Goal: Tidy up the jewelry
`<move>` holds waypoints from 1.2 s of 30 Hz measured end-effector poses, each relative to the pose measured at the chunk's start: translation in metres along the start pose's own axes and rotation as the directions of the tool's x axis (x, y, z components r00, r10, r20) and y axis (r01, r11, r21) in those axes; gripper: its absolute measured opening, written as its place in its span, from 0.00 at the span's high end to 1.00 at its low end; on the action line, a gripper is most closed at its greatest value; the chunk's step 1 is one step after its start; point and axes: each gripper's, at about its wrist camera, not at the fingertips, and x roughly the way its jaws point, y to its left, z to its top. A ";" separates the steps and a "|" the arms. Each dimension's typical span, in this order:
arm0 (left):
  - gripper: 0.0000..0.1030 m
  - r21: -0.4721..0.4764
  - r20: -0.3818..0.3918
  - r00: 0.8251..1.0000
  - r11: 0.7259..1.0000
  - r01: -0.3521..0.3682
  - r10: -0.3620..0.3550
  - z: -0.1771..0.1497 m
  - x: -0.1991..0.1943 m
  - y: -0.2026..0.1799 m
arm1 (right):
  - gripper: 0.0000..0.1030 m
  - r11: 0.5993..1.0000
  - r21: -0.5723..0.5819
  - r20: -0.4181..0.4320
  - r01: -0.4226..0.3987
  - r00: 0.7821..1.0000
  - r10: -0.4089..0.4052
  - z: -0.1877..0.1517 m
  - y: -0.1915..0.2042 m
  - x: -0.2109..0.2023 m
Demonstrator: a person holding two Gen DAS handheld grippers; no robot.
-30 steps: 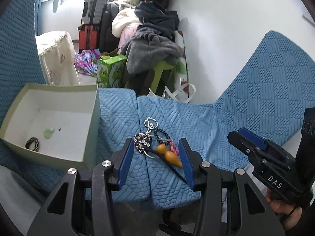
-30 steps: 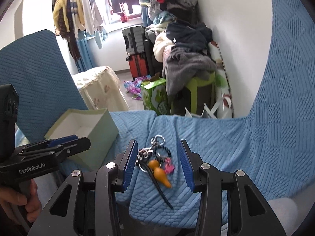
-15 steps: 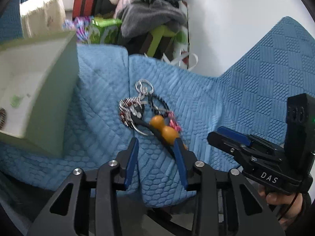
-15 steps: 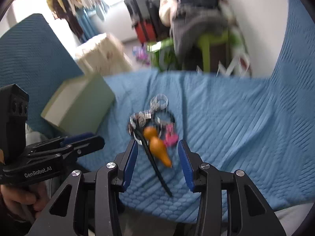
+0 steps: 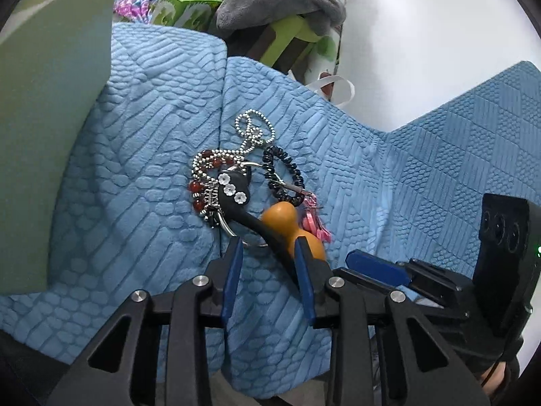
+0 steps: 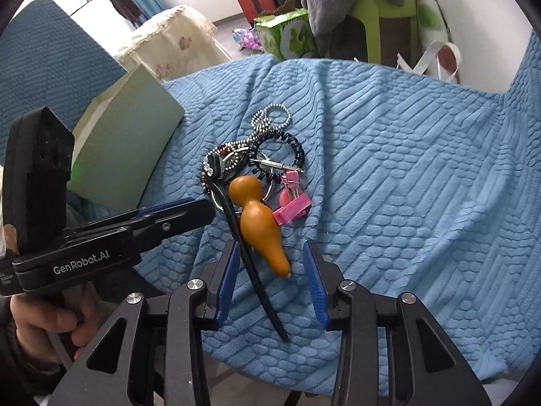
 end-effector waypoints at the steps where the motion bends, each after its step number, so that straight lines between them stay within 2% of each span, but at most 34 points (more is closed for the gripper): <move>1: 0.69 -0.008 -0.006 1.000 1.000 0.008 -0.008 0.001 0.003 0.001 | 0.69 1.000 -0.001 -0.003 0.005 1.000 -0.005 0.000 0.000 0.001; 7: 0.69 -0.030 0.004 1.000 0.999 0.013 -0.013 0.005 0.010 0.003 | 0.70 1.000 0.007 -0.036 0.013 0.999 -0.012 0.001 -0.002 0.014; 12: 0.70 -0.037 0.010 1.000 0.999 0.020 -0.019 0.006 0.013 0.003 | 0.71 1.000 0.006 -0.049 -0.022 0.999 0.023 0.002 0.002 0.021; 14: 0.77 -0.038 0.010 1.000 0.999 0.010 -0.010 0.006 0.014 0.004 | 0.74 0.999 0.009 -0.050 -0.037 0.998 0.038 0.002 0.002 0.023; 15: 0.86 -0.041 0.007 1.000 0.999 0.008 -0.007 0.006 0.015 0.005 | 0.79 0.999 0.012 -0.050 -0.048 0.998 0.049 0.002 0.003 0.024; 16: 0.90 -0.046 0.001 1.000 0.999 0.017 -0.017 0.006 0.017 0.006 | 0.81 0.998 0.012 -0.049 -0.054 0.997 0.054 0.002 0.004 0.024; 17: 0.90 -0.059 -0.002 0.999 0.998 0.033 -0.033 0.006 0.018 0.008 | 0.85 0.999 0.010 -0.048 -0.052 0.997 0.053 0.001 0.005 0.024; 21: 1.00 -0.042 0.000 1.000 0.999 0.026 -0.026 0.006 0.013 0.007 | 0.85 0.999 -0.004 -0.037 -0.041 0.998 0.041 0.000 0.009 0.023; 28: 1.00 -0.029 -0.009 0.999 0.999 0.039 -0.040 0.003 0.001 0.009 | 0.85 0.999 -0.012 0.000 -0.044 0.999 0.044 -0.003 0.011 0.008; 36: 1.00 -0.022 -0.013 0.998 0.998 0.054 -0.054 0.000 0.000 0.010 | 0.87 0.998 0.014 -0.024 0.055 0.998 -0.054 -0.018 -0.003 0.000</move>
